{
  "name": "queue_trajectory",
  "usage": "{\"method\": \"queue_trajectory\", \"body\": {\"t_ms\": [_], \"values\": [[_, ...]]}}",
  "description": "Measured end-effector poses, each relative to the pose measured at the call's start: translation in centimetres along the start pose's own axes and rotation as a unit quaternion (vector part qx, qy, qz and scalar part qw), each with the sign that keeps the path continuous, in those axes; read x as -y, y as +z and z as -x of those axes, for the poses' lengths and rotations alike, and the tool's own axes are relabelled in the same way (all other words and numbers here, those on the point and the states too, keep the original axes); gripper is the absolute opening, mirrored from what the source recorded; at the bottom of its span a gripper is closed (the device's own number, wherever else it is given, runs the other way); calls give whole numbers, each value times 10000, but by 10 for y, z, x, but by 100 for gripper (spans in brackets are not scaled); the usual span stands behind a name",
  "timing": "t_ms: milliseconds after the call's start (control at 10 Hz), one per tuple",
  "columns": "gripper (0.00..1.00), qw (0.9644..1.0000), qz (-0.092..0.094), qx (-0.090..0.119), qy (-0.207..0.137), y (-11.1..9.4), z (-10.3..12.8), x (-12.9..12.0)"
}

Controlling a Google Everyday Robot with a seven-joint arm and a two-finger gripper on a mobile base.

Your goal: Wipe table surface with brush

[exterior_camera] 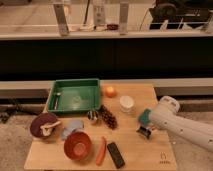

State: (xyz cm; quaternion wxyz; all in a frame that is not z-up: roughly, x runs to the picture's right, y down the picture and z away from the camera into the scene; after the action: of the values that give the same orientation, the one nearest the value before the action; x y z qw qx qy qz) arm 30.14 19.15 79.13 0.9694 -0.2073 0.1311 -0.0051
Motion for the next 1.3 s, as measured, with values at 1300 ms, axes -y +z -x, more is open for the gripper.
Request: {"method": "queue_trajectory", "body": {"t_ms": [1300], "values": [[0,9972,175,95,-715,-9,36,-86]]}}
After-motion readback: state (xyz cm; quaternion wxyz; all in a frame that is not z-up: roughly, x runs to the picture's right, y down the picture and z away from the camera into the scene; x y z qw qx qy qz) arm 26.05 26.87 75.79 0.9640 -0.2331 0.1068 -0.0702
